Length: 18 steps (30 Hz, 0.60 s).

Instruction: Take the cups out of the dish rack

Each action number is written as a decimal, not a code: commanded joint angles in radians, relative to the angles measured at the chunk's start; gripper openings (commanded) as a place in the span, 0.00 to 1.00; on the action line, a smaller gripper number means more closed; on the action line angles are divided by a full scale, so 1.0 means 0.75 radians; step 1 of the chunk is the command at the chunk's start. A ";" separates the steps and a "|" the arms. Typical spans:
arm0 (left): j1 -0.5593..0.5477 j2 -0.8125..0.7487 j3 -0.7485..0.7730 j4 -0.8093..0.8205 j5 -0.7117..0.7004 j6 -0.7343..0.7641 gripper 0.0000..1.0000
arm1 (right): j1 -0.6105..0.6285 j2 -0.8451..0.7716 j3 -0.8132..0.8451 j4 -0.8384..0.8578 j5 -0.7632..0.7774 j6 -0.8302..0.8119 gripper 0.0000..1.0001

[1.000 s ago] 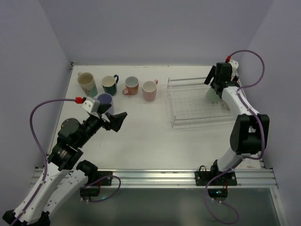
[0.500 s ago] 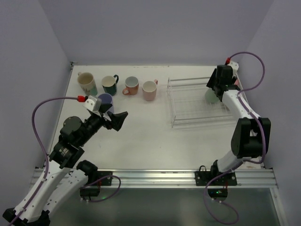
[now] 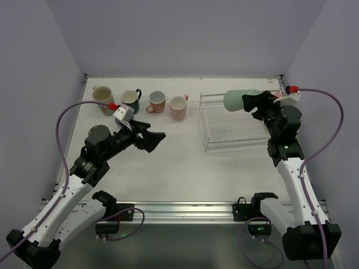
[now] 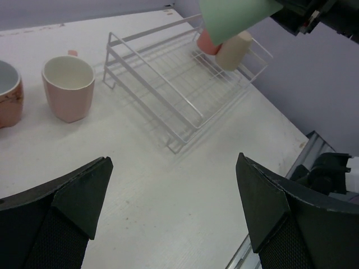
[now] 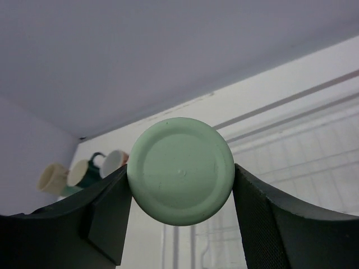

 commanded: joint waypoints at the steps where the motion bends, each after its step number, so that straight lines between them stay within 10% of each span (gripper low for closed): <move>1: 0.002 0.068 0.067 0.264 0.191 -0.174 1.00 | 0.005 -0.094 -0.092 0.233 -0.389 0.213 0.44; 18: -0.100 0.475 0.061 0.795 0.412 -0.645 1.00 | 0.309 -0.113 -0.379 0.988 -0.844 0.758 0.45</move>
